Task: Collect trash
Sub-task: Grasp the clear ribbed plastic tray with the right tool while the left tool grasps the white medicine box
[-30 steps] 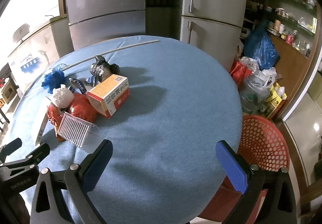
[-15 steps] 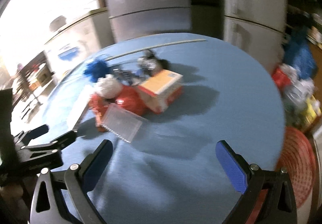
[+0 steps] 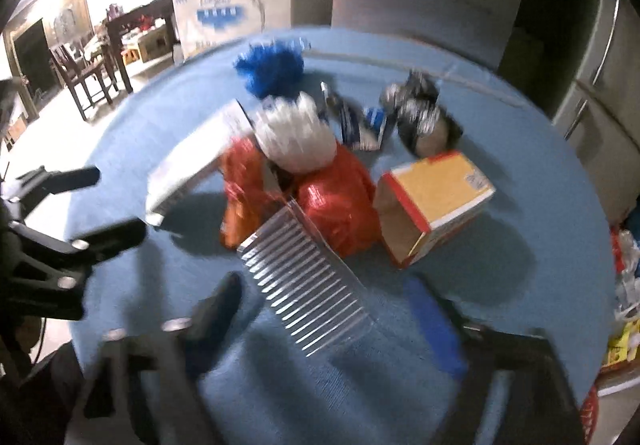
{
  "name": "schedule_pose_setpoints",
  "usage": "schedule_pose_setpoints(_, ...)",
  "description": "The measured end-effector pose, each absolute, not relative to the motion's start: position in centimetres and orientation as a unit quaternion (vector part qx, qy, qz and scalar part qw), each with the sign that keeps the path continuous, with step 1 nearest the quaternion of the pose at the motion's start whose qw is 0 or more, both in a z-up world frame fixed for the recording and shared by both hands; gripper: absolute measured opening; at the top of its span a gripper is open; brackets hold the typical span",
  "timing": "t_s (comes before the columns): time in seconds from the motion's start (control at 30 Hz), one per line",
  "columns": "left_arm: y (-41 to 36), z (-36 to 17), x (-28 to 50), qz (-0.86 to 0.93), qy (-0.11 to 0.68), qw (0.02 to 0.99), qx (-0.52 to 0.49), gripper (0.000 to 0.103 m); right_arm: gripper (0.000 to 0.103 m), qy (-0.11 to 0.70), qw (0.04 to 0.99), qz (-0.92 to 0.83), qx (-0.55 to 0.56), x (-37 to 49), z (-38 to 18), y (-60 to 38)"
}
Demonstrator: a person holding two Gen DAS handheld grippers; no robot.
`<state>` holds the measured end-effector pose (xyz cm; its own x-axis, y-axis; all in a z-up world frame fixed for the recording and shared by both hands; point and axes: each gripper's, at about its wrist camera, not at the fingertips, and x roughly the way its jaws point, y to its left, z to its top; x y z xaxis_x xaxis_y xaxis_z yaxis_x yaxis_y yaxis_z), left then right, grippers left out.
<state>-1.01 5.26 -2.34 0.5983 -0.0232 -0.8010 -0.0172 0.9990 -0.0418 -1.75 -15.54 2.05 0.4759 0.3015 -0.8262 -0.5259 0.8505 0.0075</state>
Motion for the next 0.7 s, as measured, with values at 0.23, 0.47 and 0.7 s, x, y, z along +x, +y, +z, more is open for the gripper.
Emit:
schedule_pose_setpoints(0.23, 4.6, -2.9, 1.3, -0.008, 0.458, 0.889, -0.011, 0.103, 0.054, 0.445, 0.859, 0.247, -0.053, -2.3, 2.0, -18.1)
schedule_pose_setpoints(0.47, 3.7, -3.1, 3.2, -0.005, 0.46, 0.888, 0.003, 0.103, 0.054, 0.443, 0.863, 0.239, 0.026, -3.0, 2.5, -20.6)
schedule_pose_setpoints(0.7, 3.3, -3.4, 4.3, -0.003, 0.464, 0.886, 0.008, 0.103, 0.054, 0.434, 0.867, 0.237, 0.054, -3.8, 3.1, -21.2)
